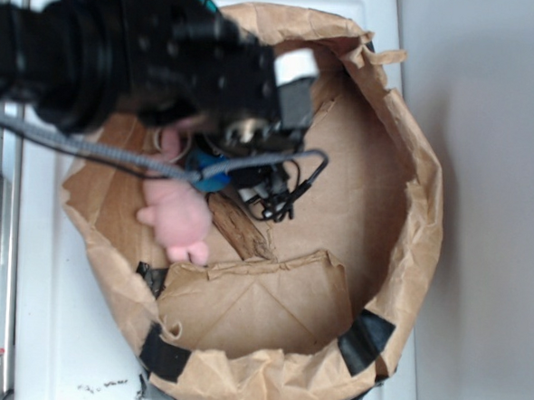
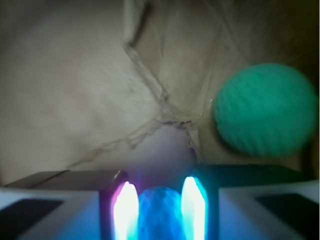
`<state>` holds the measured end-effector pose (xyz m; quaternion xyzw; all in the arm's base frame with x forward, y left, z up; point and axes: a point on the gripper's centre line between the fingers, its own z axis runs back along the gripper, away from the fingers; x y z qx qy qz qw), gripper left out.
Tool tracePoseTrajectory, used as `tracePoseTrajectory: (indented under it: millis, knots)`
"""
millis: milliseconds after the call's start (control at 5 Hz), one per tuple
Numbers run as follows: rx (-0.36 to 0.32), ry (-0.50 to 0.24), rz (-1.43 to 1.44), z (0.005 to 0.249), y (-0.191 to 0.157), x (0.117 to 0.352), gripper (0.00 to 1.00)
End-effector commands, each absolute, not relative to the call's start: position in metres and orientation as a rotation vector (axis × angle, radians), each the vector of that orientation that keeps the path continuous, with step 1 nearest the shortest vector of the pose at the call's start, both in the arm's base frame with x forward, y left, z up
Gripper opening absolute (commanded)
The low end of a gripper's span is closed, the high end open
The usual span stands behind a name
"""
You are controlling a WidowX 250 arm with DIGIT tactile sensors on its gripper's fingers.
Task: Grab the blue ball.
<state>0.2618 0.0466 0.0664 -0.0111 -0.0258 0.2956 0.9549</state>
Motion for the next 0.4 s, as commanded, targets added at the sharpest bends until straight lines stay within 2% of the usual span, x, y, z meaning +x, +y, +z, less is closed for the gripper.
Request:
tracePoseTrajectory:
  millis: [0,200]
  knots:
    - [-0.148,-0.083,0.633,0.1531,0.0573,0.2585,0.00]
    - [-0.212,-0.079,0.637,0.1614,0.0649,0.2572,0.00]
